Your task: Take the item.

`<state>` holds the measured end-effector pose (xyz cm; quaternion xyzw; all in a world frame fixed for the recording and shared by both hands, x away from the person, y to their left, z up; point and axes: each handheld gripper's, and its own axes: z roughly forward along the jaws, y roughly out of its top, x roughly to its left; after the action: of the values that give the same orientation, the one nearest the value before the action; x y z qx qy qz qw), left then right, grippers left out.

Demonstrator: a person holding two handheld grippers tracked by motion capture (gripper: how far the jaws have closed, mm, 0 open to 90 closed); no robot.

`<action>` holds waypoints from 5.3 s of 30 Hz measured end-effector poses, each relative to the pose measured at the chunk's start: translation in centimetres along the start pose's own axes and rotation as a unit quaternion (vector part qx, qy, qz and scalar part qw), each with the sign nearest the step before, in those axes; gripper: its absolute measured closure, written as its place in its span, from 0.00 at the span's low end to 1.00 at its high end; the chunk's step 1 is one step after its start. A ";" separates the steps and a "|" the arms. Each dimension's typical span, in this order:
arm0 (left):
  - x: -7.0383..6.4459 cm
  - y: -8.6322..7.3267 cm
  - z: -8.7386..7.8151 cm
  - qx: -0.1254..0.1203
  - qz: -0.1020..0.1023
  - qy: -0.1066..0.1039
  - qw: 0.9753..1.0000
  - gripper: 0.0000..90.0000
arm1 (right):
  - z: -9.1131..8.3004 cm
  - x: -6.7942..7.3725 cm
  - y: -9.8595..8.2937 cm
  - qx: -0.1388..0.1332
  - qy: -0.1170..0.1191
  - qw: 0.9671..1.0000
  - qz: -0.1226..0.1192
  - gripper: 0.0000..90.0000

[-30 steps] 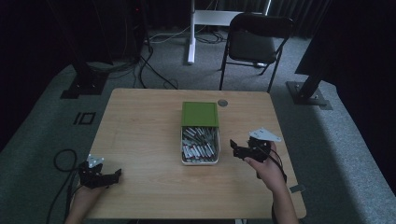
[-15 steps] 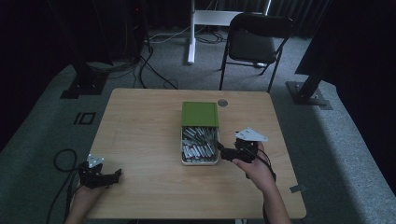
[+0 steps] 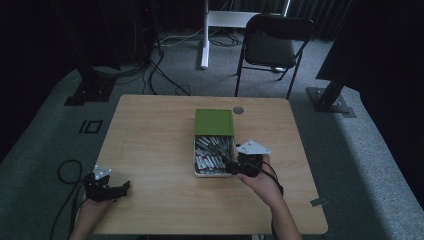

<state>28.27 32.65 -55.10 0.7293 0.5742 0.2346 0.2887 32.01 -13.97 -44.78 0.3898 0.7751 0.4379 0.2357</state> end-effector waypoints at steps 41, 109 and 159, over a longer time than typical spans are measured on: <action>0.0 0.0 0.0 0.001 0.001 0.000 1.000 0.02 | 4.1 2.6 -3.2 0.086 -0.030 0.995 -0.033 0.88; 0.0 0.0 0.0 0.000 0.000 0.000 1.000 0.02 | 1.6 -7.1 -1.8 -0.005 -0.069 0.988 0.137 1.00; 0.0 0.0 0.0 0.000 0.000 0.000 1.000 0.02 | 4.4 -14.5 -7.8 0.081 -0.133 0.974 0.168 0.47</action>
<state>28.26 32.64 -55.10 0.7292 0.5744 0.2345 0.2887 40.50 -26.02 -53.32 0.5867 0.6933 0.3514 0.2274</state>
